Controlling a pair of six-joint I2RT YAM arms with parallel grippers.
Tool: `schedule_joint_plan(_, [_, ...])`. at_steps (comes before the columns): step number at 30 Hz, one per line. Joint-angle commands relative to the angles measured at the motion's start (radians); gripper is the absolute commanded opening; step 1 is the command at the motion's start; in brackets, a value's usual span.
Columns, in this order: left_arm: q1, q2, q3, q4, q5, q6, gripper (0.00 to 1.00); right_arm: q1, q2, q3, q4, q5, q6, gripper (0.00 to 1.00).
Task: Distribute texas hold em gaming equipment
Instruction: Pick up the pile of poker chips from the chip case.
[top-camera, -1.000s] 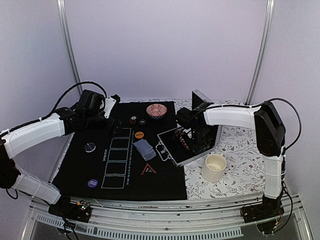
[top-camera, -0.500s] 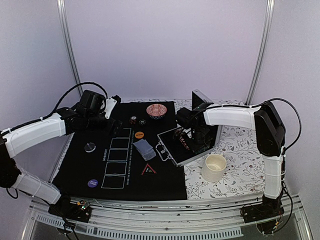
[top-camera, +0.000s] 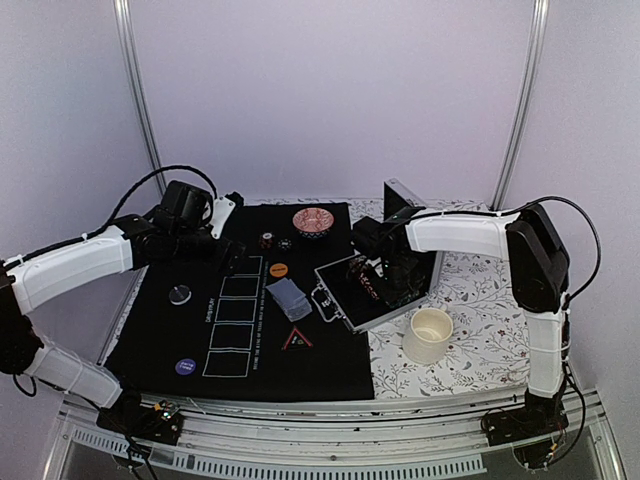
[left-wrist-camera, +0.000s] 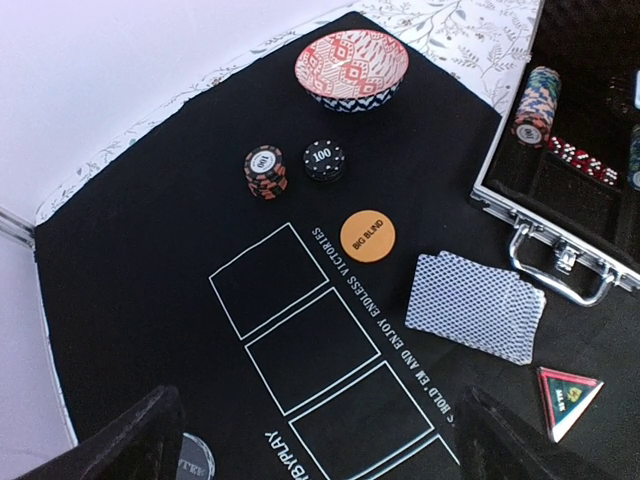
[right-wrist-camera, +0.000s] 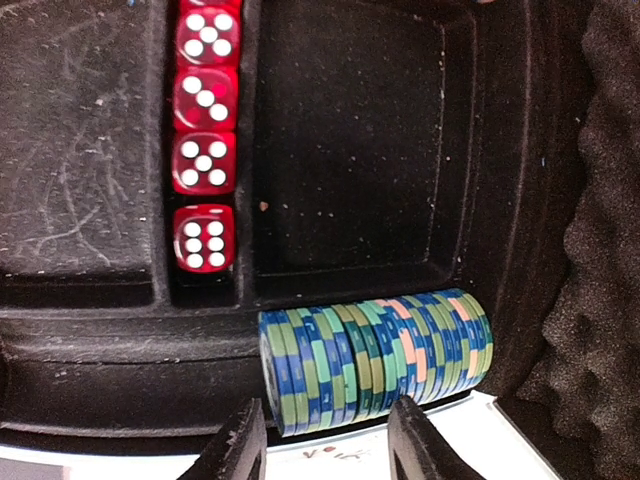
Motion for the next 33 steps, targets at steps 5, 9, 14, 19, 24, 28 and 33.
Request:
schedule_joint_plan(5, [0.008,0.015,-0.017,0.016,0.011,0.015,0.96,0.006,0.036,0.005,0.029,-0.070,0.003,0.43])
schedule_joint_plan(9, [0.008,0.019,-0.016,0.016,0.012,0.015,0.96,0.026,0.035,0.010,0.027,-0.085,0.003,0.41])
schedule_joint_plan(14, [0.009,0.022,-0.017,0.016,0.014,0.015,0.96,0.042,0.033,0.020,0.017,-0.085,0.009,0.41])
schedule_joint_plan(19, [0.009,0.025,-0.016,0.015,0.016,0.015,0.96,0.044,0.031,0.021,0.018,-0.080,0.006,0.41])
schedule_joint_plan(24, [0.009,0.024,-0.016,0.015,0.018,0.015,0.96,0.030,0.032,0.003,0.023,-0.047,-0.004,0.41])
schedule_joint_plan(28, [0.009,0.024,-0.016,0.013,0.025,0.015,0.96,0.004,0.033,-0.010,0.028,-0.023,-0.006,0.41])
schedule_joint_plan(33, [0.009,0.025,-0.014,0.013,0.025,0.015,0.96,-0.007,0.042,-0.015,0.041,-0.024,-0.019,0.41])
